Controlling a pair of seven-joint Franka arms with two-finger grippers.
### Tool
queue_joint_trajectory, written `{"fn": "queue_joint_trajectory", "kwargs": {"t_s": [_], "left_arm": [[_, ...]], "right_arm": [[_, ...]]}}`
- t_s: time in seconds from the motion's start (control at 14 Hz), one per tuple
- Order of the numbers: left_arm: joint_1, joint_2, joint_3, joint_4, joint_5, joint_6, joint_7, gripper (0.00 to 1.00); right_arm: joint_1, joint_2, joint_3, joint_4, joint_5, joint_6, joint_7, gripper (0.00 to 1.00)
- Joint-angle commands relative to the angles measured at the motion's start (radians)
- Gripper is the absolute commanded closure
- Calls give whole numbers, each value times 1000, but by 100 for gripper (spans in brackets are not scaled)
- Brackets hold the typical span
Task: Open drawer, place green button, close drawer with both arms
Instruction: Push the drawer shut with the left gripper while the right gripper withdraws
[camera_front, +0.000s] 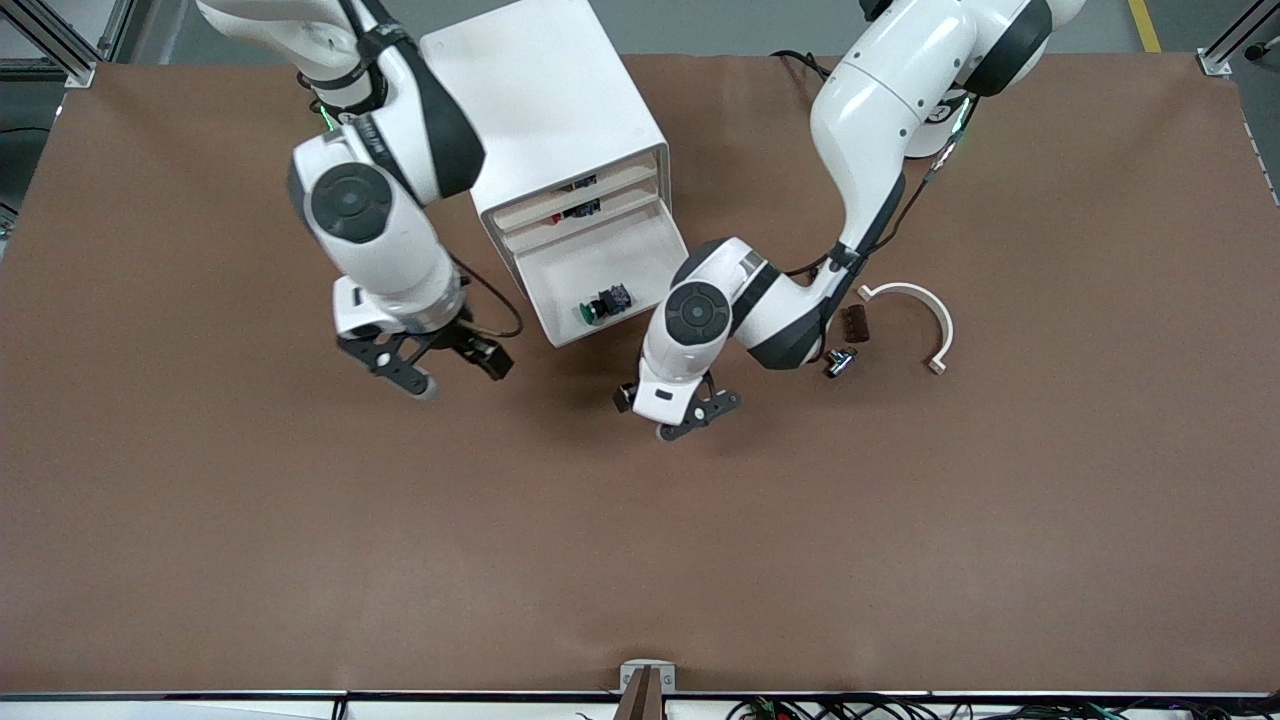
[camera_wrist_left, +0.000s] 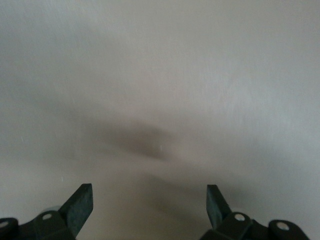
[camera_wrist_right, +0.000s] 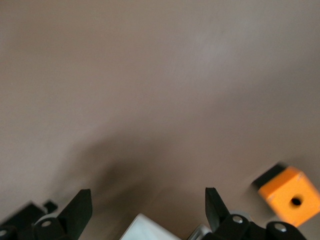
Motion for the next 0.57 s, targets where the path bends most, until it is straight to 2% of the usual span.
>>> {"fn": "queue_joint_trajectory", "kwargs": {"t_s": [0.0, 0.21, 0.5], "left_arm": [[0, -51, -46, -71, 18, 16, -8, 0], [-2, -51, -88, -90, 18, 8, -32, 0], [-5, -39, -149, -112, 17, 6, -115, 0]], "right_arm": [[-107, -56, 18, -16, 2, -49, -180, 0], [-219, -94, 18, -17, 2, -68, -419, 0], [-317, -146, 18, -16, 2, -98, -655, 0]]}}
